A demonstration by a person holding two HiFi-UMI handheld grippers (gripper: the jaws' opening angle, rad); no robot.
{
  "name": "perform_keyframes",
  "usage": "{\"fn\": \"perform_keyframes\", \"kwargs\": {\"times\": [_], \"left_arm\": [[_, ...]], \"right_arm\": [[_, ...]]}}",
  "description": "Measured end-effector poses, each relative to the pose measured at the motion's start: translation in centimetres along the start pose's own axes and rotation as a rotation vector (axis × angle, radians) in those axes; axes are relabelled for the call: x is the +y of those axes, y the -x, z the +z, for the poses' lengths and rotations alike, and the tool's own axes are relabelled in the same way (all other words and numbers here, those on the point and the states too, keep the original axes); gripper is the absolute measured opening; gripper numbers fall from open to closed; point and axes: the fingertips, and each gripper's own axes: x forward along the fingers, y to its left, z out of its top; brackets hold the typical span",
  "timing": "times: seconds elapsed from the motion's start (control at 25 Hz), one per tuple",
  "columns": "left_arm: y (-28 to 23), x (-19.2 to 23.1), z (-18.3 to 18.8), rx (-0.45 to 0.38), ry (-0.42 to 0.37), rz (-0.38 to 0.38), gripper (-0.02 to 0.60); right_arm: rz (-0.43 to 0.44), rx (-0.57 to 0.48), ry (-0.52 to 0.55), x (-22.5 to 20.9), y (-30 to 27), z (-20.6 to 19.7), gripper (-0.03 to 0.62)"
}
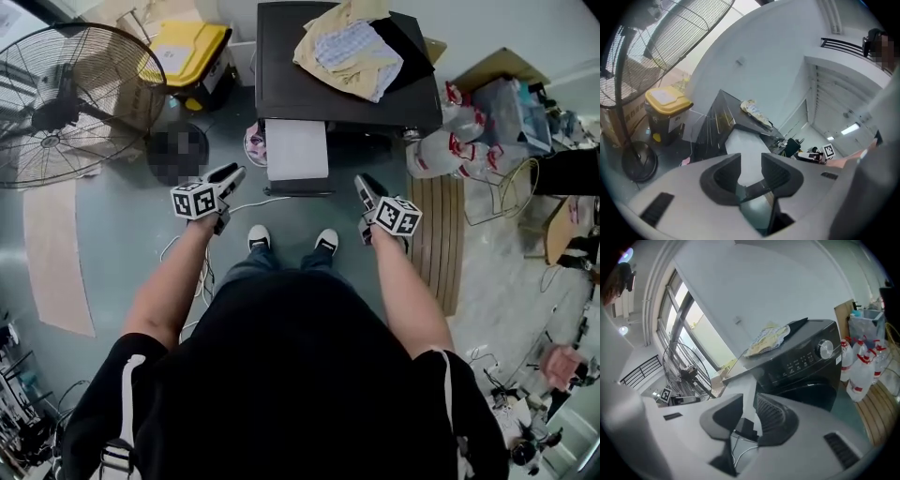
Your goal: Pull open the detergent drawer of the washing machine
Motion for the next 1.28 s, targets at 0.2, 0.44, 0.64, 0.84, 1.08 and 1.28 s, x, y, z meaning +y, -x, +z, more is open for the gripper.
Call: {"fn": "perform_keyframes", "kwargs": {"times": [0.2,0.44,0.64,0.84,1.08,1.28], "left_arm": [[0.7,-1.3,1.5,-0.031,-0.014,-0.018,0.135],[1.8,-3.2,3.4,-0.069,-0.059,-0.029,0.127],[2.5,-4.0,4.9,-0.093,-0.103,-0.032,0.120],[2.9,-4.9,5.9,-0.108,-0.145,-0.036,0.114],[3.7,-5.9,6.6,-0.116,-0.193,-0.044,0.112],[3.9,-6.3,7.4,-0.114,-0.233,-0.050,0.110]], "right_arm": [[0.019,-0.046,0.022,1.7,1.0,2.6,0.086],[0.041,-0.084,0.073,3.6,2.1,5.2,0.080],[0.054,-0.104,0.098,4.3,2.7,6.7,0.075],[0.054,-0.111,0.131,4.6,3.8,7.6,0.075],[0.054,-0.128,0.170,5.3,5.0,8.7,0.069],[0.044,-0.121,0.196,5.9,5.1,9.5,0.064]]}}
